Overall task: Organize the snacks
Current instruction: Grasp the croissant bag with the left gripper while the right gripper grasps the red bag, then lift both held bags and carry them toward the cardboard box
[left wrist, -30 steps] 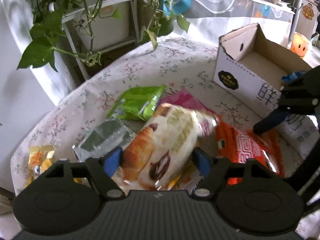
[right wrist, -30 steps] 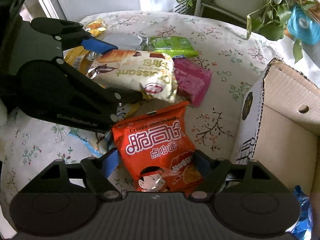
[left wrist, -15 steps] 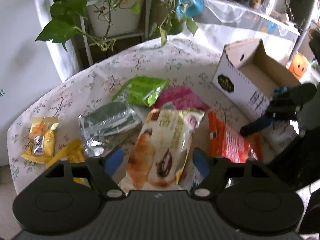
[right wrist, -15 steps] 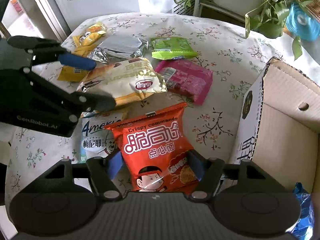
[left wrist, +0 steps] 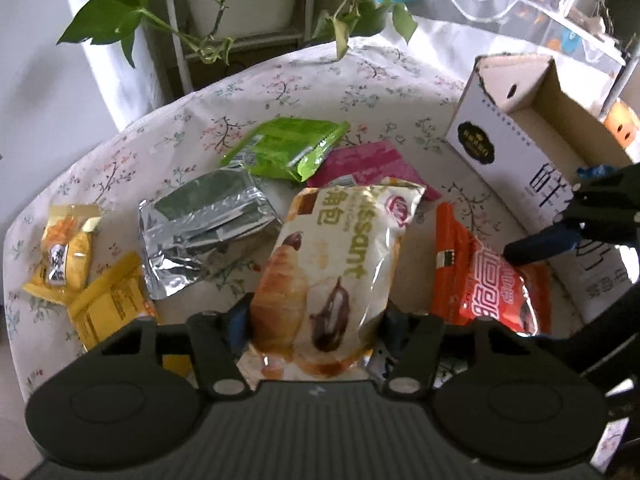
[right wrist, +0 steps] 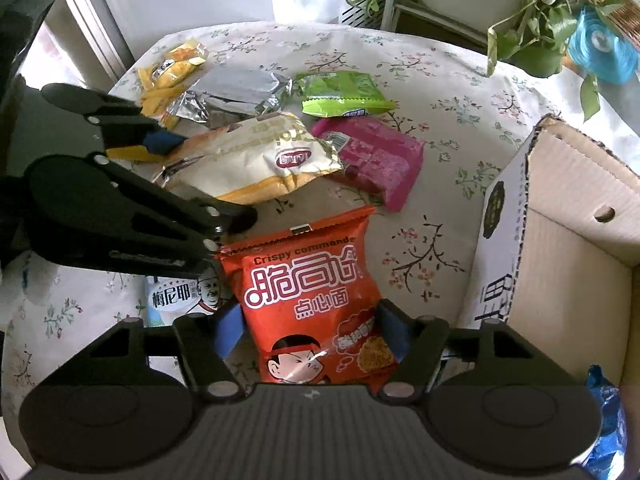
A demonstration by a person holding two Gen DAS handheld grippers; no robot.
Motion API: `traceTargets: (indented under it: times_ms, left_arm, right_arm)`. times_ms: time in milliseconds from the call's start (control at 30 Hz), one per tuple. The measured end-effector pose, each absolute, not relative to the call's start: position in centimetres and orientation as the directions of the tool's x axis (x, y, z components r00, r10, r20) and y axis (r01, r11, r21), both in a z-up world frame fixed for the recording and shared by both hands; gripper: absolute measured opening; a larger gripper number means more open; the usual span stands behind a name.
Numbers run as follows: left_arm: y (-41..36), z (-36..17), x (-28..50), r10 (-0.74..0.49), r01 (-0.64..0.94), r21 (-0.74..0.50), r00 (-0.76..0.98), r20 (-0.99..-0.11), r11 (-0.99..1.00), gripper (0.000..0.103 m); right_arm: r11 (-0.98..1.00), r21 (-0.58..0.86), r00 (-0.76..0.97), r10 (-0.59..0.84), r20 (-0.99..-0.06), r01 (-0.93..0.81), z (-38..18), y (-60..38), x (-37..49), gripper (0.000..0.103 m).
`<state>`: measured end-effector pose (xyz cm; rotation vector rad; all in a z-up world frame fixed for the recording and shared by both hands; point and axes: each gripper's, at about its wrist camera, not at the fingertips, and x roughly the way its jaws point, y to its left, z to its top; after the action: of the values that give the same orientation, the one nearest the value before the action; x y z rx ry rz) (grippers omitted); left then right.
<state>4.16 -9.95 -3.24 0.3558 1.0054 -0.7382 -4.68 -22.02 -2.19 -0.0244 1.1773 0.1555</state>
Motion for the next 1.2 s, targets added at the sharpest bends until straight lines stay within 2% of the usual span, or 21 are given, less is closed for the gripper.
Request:
traceTargets:
  times_ms: [167, 233, 300, 400, 467, 500, 700, 767, 967, 1200]
  left_arm:
    - [-9.7, -2.2, 3.5, -0.382, 0.660, -0.050, 0.368, -0.848, 0.749, 0.059]
    - [-9.5, -1.7, 3.3, -0.378, 0.636, -0.056, 0.384, -0.842, 0.770, 0.058]
    - [-9.4, -1.4, 2.9, -0.369, 0.633, -0.037, 0.401, -0.839, 0.773, 0.058]
    - [-9.3, -1.0, 2.4, -0.354, 0.625, -0.023, 0.411, -0.840, 0.780, 0.058]
    - [-9.2, -0.9, 2.2, -0.339, 0.616, -0.011, 0.419, -0.842, 0.788, 0.058]
    - [-9.2, -1.0, 2.2, -0.334, 0.614, -0.006, 0.422, -0.843, 0.790, 0.058]
    - [-8.8, -0.9, 2.4, -0.322, 0.599, -0.001, 0.430, -0.843, 0.801, 0.058]
    - [-8.7, -0.8, 2.3, -0.321, 0.597, 0.000, 0.432, -0.843, 0.802, 0.058]
    - [-8.0, -0.1, 2.4, -0.304, 0.558, 0.008, 0.463, -0.832, 0.830, 0.058]
    - [-7.4, 1.5, 2.4, -0.293, 0.502, 0.005, 0.513, -0.807, 0.865, 0.058]
  right_arm:
    - [0.990, 0.062, 0.419, 0.109, -0.901, -0.124, -0.8, -21.9, -4.8, 0.053]
    - [0.991, 0.075, 0.427, 0.116, -0.897, -0.111, -0.5, -22.0, -4.8, 0.053]
    - [0.991, 0.069, 0.425, 0.112, -0.898, -0.115, -0.6, -21.9, -4.8, 0.053]
    - [0.989, 0.081, 0.412, 0.127, -0.902, -0.126, -0.8, -21.9, -4.8, 0.062]
    - [0.990, 0.075, 0.411, 0.118, -0.904, -0.118, -1.2, -22.2, -4.8, 0.083]
    - [0.991, 0.069, 0.410, 0.110, -0.906, -0.115, -1.5, -22.3, -4.8, 0.087]
    - [0.995, 0.006, 0.397, 0.046, -0.917, -0.100, -2.9, -21.3, -4.5, 0.082]
    - [0.995, -0.025, 0.395, 0.013, -0.919, -0.091, -3.0, -21.0, -4.3, 0.074]
    - [0.997, 0.037, 0.416, 0.061, -0.907, -0.064, -2.0, -21.4, -4.0, 0.073]
    - [0.998, 0.052, 0.493, 0.036, -0.869, 0.018, 0.9, -21.3, -4.4, 0.073]
